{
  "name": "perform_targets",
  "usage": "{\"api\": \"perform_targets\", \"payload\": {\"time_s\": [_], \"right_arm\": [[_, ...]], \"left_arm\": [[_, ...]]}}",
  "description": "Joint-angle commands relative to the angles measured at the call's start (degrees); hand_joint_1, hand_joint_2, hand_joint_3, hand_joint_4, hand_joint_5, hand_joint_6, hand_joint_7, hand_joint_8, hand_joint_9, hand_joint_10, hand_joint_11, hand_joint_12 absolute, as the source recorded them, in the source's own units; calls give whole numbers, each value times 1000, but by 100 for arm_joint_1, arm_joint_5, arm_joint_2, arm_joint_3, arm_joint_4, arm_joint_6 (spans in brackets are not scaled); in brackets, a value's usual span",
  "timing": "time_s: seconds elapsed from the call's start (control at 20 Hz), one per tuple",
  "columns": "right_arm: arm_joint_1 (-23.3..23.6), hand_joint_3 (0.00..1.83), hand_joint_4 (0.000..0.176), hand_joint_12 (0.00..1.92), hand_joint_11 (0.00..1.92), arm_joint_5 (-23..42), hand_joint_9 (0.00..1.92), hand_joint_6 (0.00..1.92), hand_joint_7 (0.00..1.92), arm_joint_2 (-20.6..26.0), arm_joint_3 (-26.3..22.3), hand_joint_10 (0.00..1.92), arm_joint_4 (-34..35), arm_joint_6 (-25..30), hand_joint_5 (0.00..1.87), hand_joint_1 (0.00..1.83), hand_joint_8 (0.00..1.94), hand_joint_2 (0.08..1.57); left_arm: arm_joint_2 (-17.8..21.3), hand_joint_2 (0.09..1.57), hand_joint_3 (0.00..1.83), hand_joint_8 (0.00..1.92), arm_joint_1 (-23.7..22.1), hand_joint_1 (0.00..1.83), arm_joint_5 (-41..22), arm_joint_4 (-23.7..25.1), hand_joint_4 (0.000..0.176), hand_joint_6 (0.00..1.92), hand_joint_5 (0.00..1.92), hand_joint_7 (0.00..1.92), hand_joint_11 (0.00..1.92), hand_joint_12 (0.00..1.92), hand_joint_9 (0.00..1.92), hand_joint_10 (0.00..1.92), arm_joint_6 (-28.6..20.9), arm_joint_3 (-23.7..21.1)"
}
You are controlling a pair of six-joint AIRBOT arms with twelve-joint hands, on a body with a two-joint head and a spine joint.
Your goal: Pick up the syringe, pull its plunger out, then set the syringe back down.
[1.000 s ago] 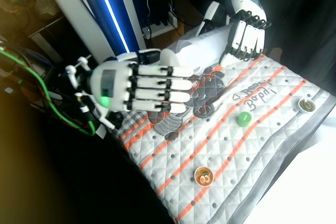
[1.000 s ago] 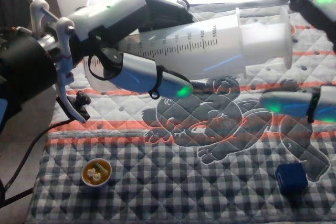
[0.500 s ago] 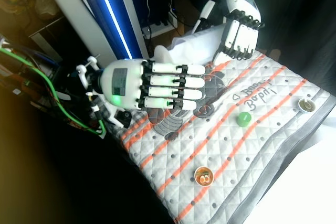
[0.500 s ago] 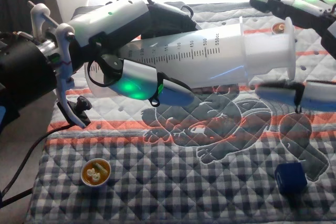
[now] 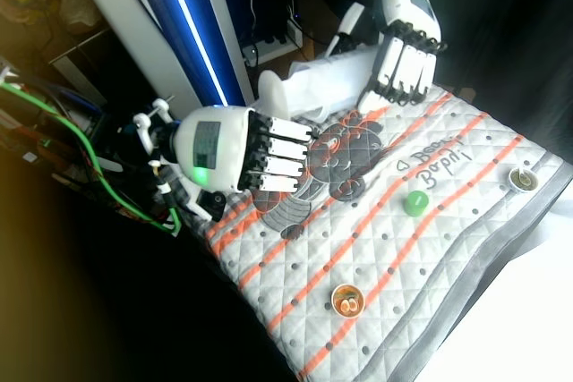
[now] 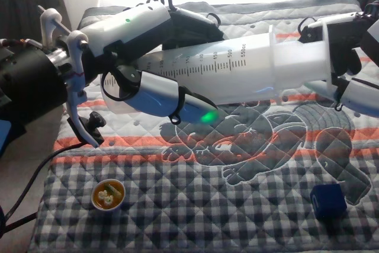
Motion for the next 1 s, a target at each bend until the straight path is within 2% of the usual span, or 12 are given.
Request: {"api": "perform_targets", "payload": {"time_s": [0.0,0.1,0.2,0.25,0.3,0.35,0.45,0.6,0.7,0.8,0.9,0.95], "right_arm": [[82,1,0,1921,1058,690,1035,902,895,-39,-13,1745,-356,60,867,1241,1447,1181],[93,2,0,1921,1070,703,1029,919,885,-39,-25,1780,-357,60,855,1240,1461,1185],[97,0,0,1641,837,798,863,986,962,-36,-86,1353,-416,60,864,1236,1238,1152],[97,0,0,1238,658,875,794,325,825,-35,-124,701,-460,60,684,1108,408,977],[97,0,0,1238,658,907,794,325,825,-35,-140,701,-477,72,684,1108,408,977],[97,0,0,1065,622,954,757,150,742,-35,-145,395,-514,136,636,1092,165,924],[97,0,0,950,376,1057,512,1,411,-35,-144,38,-589,281,394,1151,1,879],[97,0,0,967,289,1131,458,0,363,-35,-187,7,-685,322,350,1172,0,884],[97,8,0,1149,190,1187,427,4,317,-34,-240,1,-775,330,384,1335,0,939],[98,2,0,1141,238,1219,423,0,297,-34,-276,6,-871,331,356,1323,0,935],[100,0,0,973,415,1250,542,28,414,-33,-269,37,-869,331,476,1339,20,898],[100,2,0,1265,835,1252,818,85,749,-33,-268,783,-850,331,787,1655,72,991]], "left_arm": [[-25,1165,0,1402,-66,1219,826,-150,0,915,980,802,414,1921,649,1438,-82,61],[-40,1171,1,1451,-45,1225,807,-199,0,895,969,794,443,1921,637,1512,-82,96],[-91,1178,2,1447,-44,1216,773,-245,0,942,948,785,323,1921,602,1470,-82,156],[-134,1187,2,1412,-43,1203,751,-287,0,1038,943,743,392,1903,610,1406,-82,199],[-157,1187,2,1412,-40,1203,744,-300,0,1038,943,743,392,1903,610,1406,-82,215],[-189,1177,0,1478,-33,1232,731,-309,0,890,962,783,480,1917,661,1491,-82,234],[-250,1183,0,1267,-19,1323,704,-321,0,1054,886,813,502,1826,710,1477,-82,266],[-310,1168,0,1173,-9,1361,660,-354,0,1033,880,886,522,1767,741,1481,-82,321],[-355,1168,0,1264,-9,1362,611,-384,0,909,906,839,634,1699,777,1463,-82,373],[-385,1201,0,1432,-6,1353,583,-405,0,841,884,754,606,1729,713,1550,-82,400],[-384,1173,0,1276,0,1358,588,-387,0,881,946,802,552,1688,745,1486,-82,376],[-378,1150,0,1111,2,1365,602,-370,0,951,949,864,619,1586,807,1413,-82,360]]}}
